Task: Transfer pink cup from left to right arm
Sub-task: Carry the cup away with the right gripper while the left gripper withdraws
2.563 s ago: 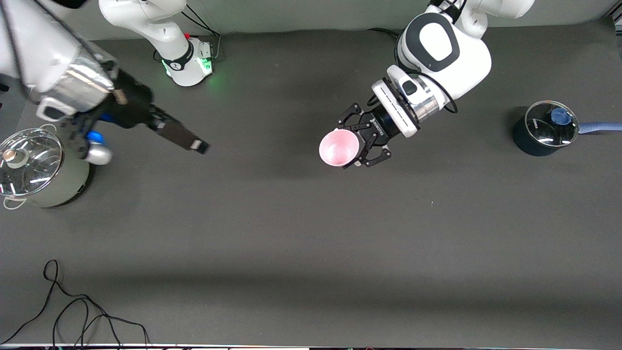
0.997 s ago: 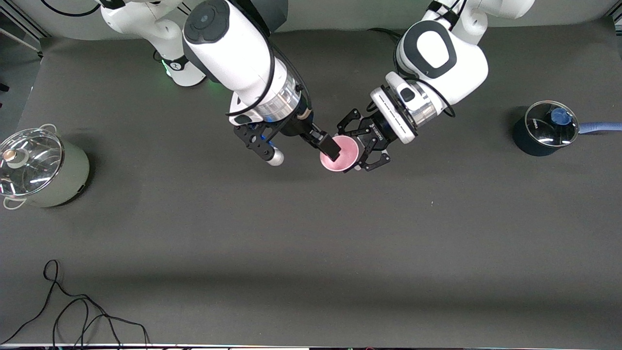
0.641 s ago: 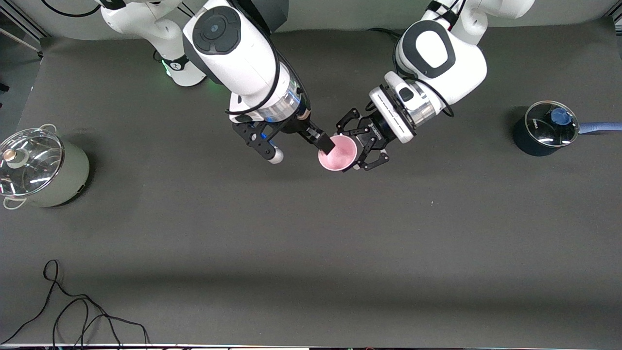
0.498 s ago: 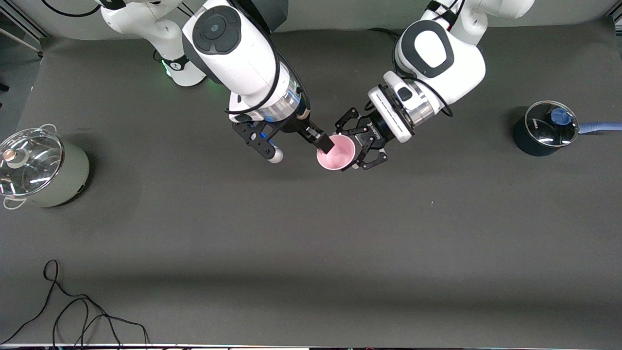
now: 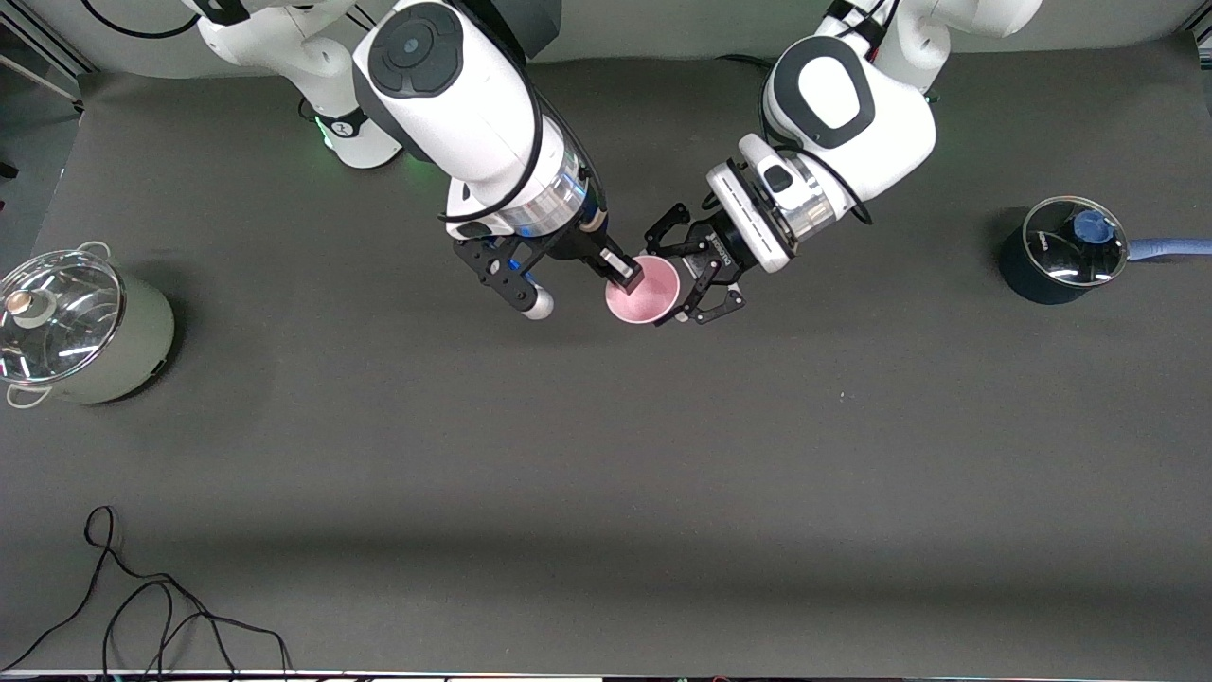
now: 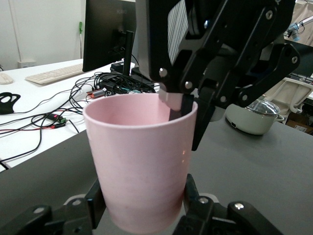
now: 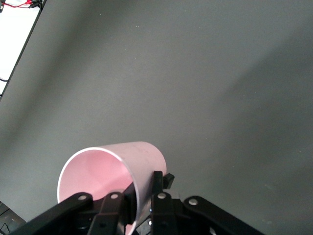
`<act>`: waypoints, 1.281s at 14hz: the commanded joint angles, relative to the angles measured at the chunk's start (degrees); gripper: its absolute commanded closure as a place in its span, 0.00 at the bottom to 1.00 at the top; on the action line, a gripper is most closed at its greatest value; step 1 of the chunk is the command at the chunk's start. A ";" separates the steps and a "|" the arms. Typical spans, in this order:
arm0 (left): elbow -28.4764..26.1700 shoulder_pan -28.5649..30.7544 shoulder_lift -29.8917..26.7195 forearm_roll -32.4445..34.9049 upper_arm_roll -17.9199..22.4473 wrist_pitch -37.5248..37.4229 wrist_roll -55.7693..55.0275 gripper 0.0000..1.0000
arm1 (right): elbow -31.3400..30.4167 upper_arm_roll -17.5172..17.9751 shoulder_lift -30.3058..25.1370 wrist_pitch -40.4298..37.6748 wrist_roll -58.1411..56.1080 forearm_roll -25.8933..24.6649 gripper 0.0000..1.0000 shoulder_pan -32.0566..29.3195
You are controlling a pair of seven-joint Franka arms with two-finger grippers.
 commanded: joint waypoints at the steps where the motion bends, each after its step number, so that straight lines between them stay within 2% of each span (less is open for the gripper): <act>1: 0.21 0.26 -0.53 -0.89 1.18 0.76 -0.72 0.28 | 1.85 -0.20 0.59 -2.05 0.29 0.00 1.00 -0.04; 4: 0.21 0.26 -0.53 -0.89 1.18 0.76 -0.72 0.12 | 1.85 -0.20 0.59 -2.05 0.38 0.00 1.00 -0.13; 6: 0.21 0.26 -0.53 -0.89 1.18 0.84 -0.72 0.07 | 1.85 -0.29 0.59 -2.05 0.29 0.17 1.00 -0.22; 7: 0.21 0.26 -0.53 -0.89 1.18 0.76 -0.72 0.02 | 1.85 -0.29 0.59 -2.05 0.29 0.18 1.00 -0.30; 11: 0.12 1.40 -0.45 -0.80 1.53 -0.20 -0.89 0.01 | 2.46 -0.20 -0.81 -7.03 -4.26 1.66 1.00 -4.42; 12: 0.12 3.23 -0.36 -0.37 1.53 -1.95 -0.81 0.01 | 3.17 -0.20 -2.04 -10.45 -7.58 1.76 1.00 -6.26; 14: -0.49 9.10 -0.10 1.04 1.53 -10.71 -0.81 0.01 | 3.26 -0.55 -4.49 -19.15 -18.02 1.67 1.00 -9.95; 18: -3.03 19.83 -0.09 8.23 1.62 -25.13 -1.07 0.01 | 2.91 -1.00 -9.25 -26.99 -35.61 1.76 1.00 -19.17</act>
